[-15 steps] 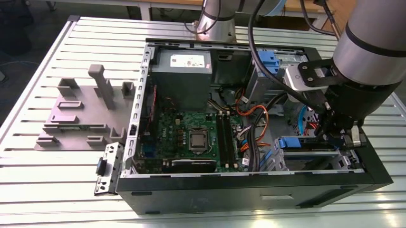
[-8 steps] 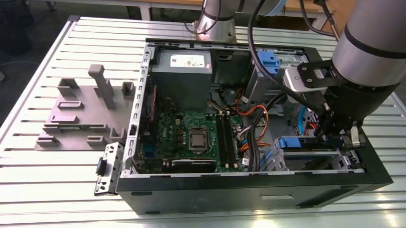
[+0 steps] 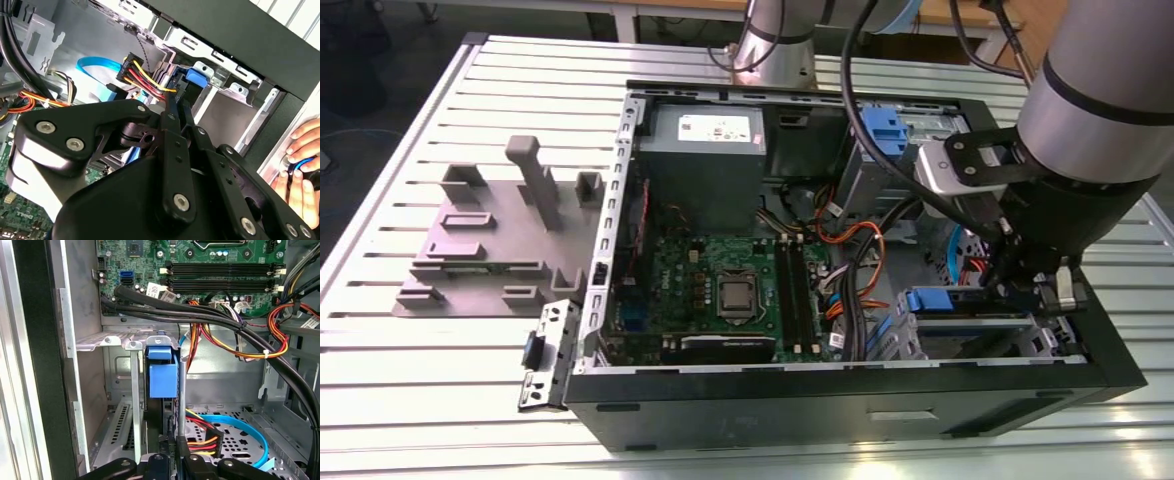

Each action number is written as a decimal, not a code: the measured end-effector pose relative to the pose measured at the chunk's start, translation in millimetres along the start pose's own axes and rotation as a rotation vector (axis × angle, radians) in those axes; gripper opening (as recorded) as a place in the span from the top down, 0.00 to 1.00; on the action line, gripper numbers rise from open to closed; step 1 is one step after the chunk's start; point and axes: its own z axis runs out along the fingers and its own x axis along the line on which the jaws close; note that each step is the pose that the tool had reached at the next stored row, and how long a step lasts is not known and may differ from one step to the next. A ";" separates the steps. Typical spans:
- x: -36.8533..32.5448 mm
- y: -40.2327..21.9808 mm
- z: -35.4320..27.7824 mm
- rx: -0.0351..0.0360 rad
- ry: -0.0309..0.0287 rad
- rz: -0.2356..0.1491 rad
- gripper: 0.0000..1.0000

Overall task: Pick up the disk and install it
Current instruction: 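Insert the first disk wire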

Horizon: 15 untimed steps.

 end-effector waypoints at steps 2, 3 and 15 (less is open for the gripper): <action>-0.1 -0.2 -0.8 0.0000 -0.0030 0.001 0.83; 0.0 -0.4 -1.4 0.0000 -0.0033 0.001 0.83; 0.9 -0.2 -0.6 -0.0001 -0.0039 0.001 0.83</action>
